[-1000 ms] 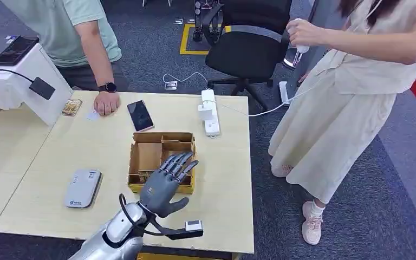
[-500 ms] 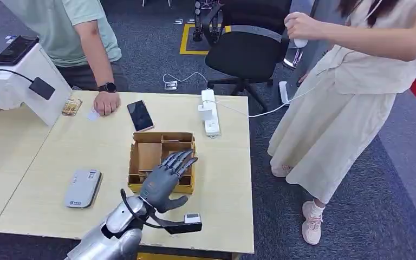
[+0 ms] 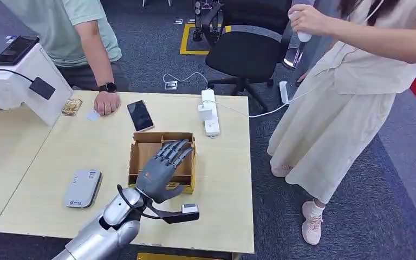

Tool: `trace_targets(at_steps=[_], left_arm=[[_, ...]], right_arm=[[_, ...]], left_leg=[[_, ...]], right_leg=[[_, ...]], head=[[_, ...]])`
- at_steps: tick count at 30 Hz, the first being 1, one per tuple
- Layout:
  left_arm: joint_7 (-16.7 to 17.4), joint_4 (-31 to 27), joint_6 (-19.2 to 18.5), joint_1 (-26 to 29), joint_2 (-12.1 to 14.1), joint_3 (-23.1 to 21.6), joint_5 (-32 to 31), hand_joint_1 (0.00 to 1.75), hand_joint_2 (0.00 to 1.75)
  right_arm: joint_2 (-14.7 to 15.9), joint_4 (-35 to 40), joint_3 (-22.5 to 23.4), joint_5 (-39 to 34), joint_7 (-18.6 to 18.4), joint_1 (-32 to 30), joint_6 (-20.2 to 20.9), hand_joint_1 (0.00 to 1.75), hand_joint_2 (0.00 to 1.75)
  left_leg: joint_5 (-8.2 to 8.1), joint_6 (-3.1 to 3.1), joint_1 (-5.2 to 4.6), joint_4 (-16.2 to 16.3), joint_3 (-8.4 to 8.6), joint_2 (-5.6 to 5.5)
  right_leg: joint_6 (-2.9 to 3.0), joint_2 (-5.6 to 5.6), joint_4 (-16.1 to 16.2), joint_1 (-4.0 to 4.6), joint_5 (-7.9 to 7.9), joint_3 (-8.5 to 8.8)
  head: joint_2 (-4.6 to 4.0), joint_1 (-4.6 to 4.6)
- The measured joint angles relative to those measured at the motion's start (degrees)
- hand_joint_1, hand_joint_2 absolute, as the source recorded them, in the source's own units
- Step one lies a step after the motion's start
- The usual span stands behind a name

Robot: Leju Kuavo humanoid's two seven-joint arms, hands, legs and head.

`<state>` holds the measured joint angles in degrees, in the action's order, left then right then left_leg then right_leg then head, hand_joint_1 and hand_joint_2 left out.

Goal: Pass the card to the sensor for recognition and then transmit it.

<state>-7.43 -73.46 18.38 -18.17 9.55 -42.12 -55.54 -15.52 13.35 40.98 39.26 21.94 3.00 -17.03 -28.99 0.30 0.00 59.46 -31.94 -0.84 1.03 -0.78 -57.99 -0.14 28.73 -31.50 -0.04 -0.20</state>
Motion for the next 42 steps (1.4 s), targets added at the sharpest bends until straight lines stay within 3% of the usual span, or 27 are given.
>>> trace_targets(at_steps=[7, 21, 29, 42], left_arm=[[0.5, -1.0, 2.2, -0.4, 0.9, 0.8, -2.3, 0.00, 1.75], [0.9, -1.5, 3.1, 0.1, 3.9, 0.8, -8.1, 0.00, 1.75], [0.9, -1.8, 3.1, 2.0, 7.1, 0.9, -8.3, 0.00, 1.75], [2.0, -3.5, 3.6, 3.5, 8.5, 2.4, -10.1, 0.00, 1.75]], right_arm=[[0.0, 0.0, -0.2, 0.0, 0.0, 0.0, -0.1, 0.00, 0.00], [0.0, 0.0, -0.2, 0.0, 0.1, 0.0, 0.0, 0.00, 0.00], [0.4, 0.0, -0.2, -0.5, 0.1, 0.0, -0.1, 0.00, 0.00], [0.7, 0.1, -0.2, -0.5, 0.5, 0.0, -0.1, 0.00, 0.00]], left_leg=[[0.00, 0.00, 0.00, 0.0, 0.00, 0.00], [0.00, 0.00, 0.00, 0.0, -0.01, 0.00], [0.00, 0.00, 0.01, 0.0, 0.00, 0.00], [0.00, 0.00, 0.00, 0.0, 0.01, 0.00]], right_leg=[[0.00, 0.00, 0.0, 0.00, 0.00, 0.00], [0.00, 0.00, 0.0, 0.00, 0.00, 0.00], [0.00, -0.01, 0.0, 0.00, 0.00, 0.00], [0.00, 0.00, 0.0, 0.00, 0.00, 0.00]], head=[[-0.02, -0.02], [-0.02, -0.02], [-0.02, -0.02], [-0.02, -0.02]])
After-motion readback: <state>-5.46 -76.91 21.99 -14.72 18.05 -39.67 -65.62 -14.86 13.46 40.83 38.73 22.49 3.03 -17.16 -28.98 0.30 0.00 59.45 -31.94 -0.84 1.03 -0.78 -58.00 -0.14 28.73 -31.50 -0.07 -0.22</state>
